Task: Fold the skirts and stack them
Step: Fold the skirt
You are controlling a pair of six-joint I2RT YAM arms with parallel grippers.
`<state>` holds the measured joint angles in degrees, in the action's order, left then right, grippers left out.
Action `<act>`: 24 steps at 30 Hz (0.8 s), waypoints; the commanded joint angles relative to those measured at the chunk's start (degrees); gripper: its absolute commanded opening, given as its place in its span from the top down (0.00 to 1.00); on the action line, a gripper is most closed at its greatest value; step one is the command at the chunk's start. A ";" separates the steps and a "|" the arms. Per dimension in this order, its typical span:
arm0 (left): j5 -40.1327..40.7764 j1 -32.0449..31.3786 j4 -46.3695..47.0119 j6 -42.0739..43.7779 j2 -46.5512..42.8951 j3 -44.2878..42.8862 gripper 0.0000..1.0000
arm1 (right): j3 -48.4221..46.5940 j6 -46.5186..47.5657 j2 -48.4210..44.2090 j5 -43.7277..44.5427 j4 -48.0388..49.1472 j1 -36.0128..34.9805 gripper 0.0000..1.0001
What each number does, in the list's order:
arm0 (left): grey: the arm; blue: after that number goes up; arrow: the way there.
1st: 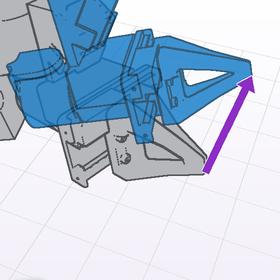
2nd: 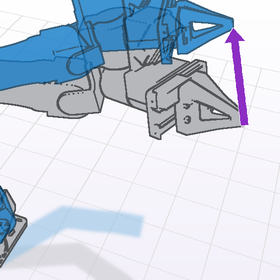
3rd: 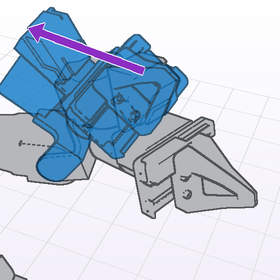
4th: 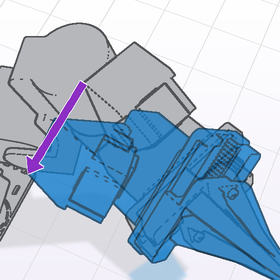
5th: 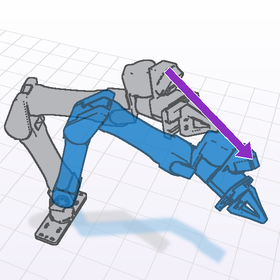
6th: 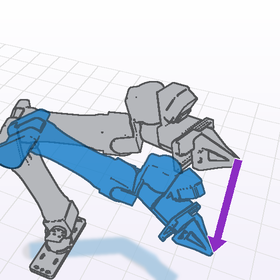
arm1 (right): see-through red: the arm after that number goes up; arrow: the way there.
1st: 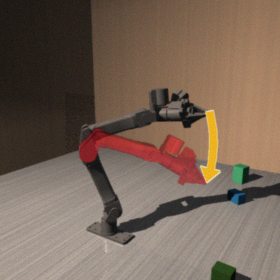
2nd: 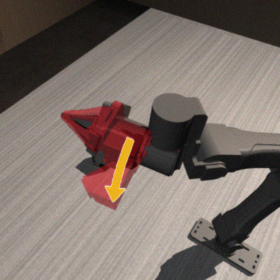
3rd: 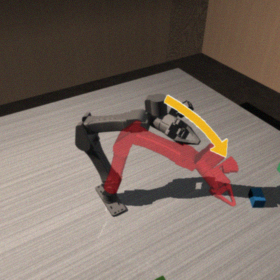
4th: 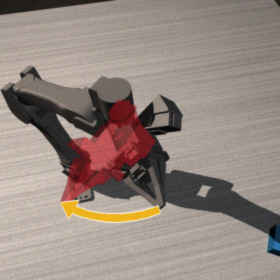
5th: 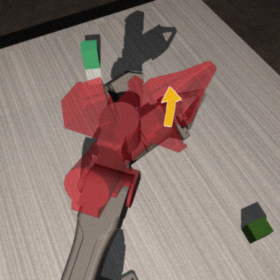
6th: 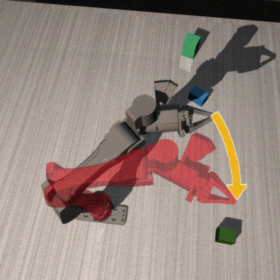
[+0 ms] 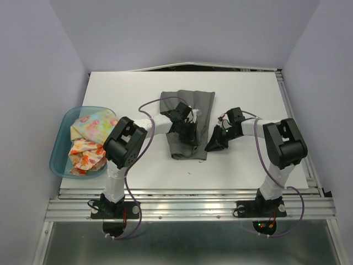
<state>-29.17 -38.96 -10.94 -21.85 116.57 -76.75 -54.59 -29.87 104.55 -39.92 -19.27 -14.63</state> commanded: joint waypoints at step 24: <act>2.10 -4.72 -2.95 -0.91 -2.42 -3.49 1.00 | 3.35 -6.61 3.11 -7.89 8.80 -0.75 0.99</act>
<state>-25.04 -43.35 -16.23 -20.97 111.42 -78.63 -51.90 -34.98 107.46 -47.40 -13.10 -14.70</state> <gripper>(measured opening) 0.037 0.015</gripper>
